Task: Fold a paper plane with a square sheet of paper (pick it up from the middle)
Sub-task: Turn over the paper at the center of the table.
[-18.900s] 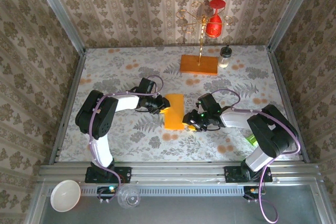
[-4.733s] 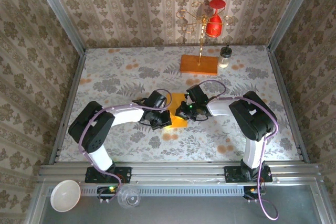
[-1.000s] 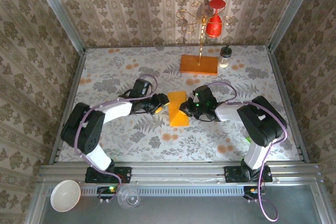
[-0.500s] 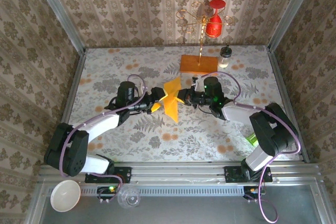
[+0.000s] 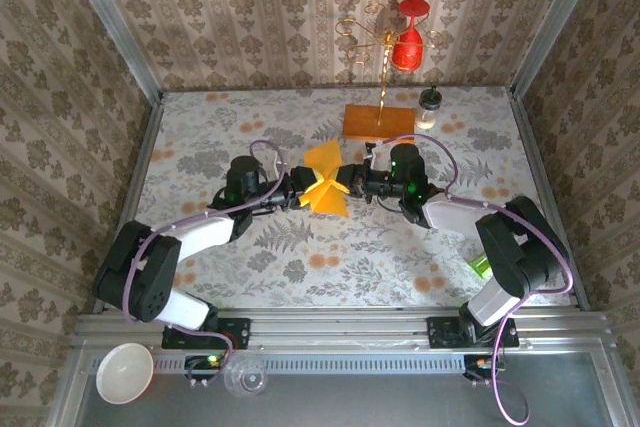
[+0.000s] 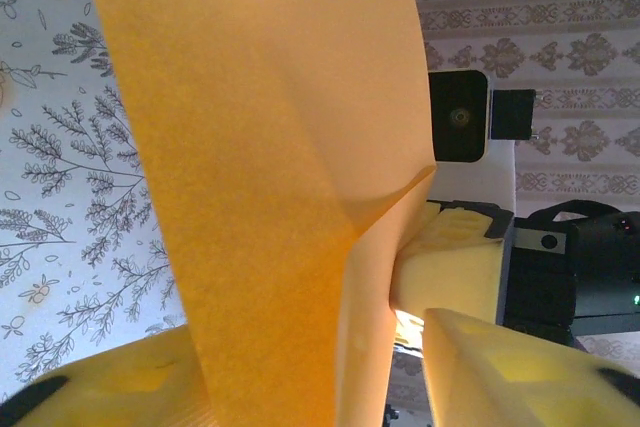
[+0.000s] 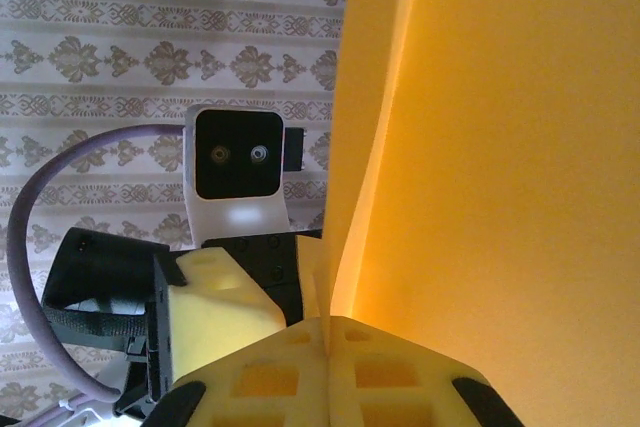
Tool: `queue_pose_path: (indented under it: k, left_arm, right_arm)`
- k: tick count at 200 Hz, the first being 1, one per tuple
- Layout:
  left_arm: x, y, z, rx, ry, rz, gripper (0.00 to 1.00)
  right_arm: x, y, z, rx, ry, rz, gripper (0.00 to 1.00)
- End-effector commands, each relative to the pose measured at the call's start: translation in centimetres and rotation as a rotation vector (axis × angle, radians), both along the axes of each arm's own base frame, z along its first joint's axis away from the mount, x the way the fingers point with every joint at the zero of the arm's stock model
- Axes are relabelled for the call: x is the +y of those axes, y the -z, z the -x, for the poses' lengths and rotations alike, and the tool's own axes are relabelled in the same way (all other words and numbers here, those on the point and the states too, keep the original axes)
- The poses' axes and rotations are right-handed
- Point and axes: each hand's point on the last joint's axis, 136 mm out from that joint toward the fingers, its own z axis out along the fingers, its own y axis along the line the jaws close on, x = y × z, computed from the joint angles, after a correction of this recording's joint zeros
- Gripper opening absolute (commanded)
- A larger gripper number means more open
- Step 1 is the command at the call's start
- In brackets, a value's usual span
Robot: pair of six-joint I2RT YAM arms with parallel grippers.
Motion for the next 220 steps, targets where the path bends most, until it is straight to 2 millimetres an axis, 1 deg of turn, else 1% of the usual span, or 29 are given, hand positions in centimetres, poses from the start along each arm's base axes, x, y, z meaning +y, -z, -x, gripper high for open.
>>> queue_pose_path:
  k: [1,18,33,53,64,78,95,110,111,117,120,129,130,133,135,137,140,151,177,201,220]
  left_arm:
    - [-0.1,-0.7,0.2,-0.030,0.014,0.032,0.45]
    - [0.0,-0.4,0.1,-0.028,0.008,0.025,0.39]
    - [0.0,-0.2,0.1,-0.028,0.012,0.019,0.30]
    - [0.0,0.2,0.0,-0.023,0.020,0.002,0.22]
    - [0.1,0.5,-0.1,-0.022,0.019,-0.013,0.17]
    - [0.4,1.0,-0.3,-0.023,0.012,-0.036,0.14]
    - [1.0,1.6,-0.4,-0.024,0.003,-0.076,0.11]
    - [1.5,2.4,0.0,-0.018,0.014,-0.149,0.10]
    - [1.9,2.3,-0.4,-0.024,0.000,-0.152,0.09]
    - [2.6,2.6,-0.5,-0.021,-0.006,-0.200,0.09]
    - [2.8,2.8,-0.4,-0.021,-0.002,-0.231,0.09]
    - [3.4,3.0,0.0,-0.033,0.010,-0.345,0.09]
    - [3.5,2.7,-0.1,-0.046,0.011,-0.352,0.09]
    - [4.1,3.1,-0.2,-0.040,0.000,-0.414,0.09]
    - [3.8,3.2,0.4,-0.049,0.020,-0.448,0.09]
    - [3.9,3.1,0.4,-0.063,0.026,-0.476,0.09]
    - [4.2,3.4,0.7,-0.058,0.035,-0.532,0.09]
    - [5.6,3.5,1.2,-0.074,0.057,-0.700,0.09]
    - [7.9,3.1,1.2,-0.099,0.085,-0.948,0.08]
    - [9.7,2.1,0.6,-0.157,0.098,-1.181,0.08]
    - [11.2,1.6,-0.1,-0.201,0.107,-1.401,0.08]
  right_arm:
    - [-0.4,-1.0,0.6,-0.016,-0.014,-0.021,0.09]
    - [-0.7,-0.6,0.6,-0.007,-0.007,-0.012,0.11]
    - [-0.9,-0.4,0.7,-0.001,-0.004,-0.005,0.12]
    - [-1.3,0.0,0.7,0.005,0.000,0.014,0.17]
    - [-1.8,0.2,0.7,0.006,0.009,0.034,0.21]
    - [-2.9,0.9,0.6,0.019,0.033,0.081,0.28]
    - [-4.9,1.8,0.5,0.026,0.081,0.179,0.35]
    - [-7.0,2.5,0.5,0.027,0.129,0.291,0.37]
    - [-7.1,2.5,0.5,0.027,0.132,0.299,0.37]
    - [-7.9,3.1,0.5,0.034,0.147,0.347,0.37]
    - [-8.3,2.4,0.5,0.012,0.161,0.361,0.38]
    - [-9.4,2.4,0.6,0.001,0.187,0.417,0.39]
    - [-9.4,2.4,0.7,0.001,0.187,0.422,0.39]
    - [-9.8,2.4,0.6,0.001,0.198,0.441,0.39]
    - [-10.1,2.5,0.7,0.002,0.204,0.455,0.39]
    - [-10.3,2.5,0.6,-0.002,0.210,0.465,0.39]
    - [-10.6,2.6,0.7,0.001,0.218,0.483,0.40]
    - [-11.7,2.7,0.7,-0.002,0.246,0.534,0.40]
    - [-13.1,2.8,0.8,-0.007,0.284,0.592,0.41]
    - [-14.0,2.9,1.0,-0.009,0.301,0.633,0.41]
    - [-14.6,3.2,1.2,-0.007,0.313,0.659,0.41]
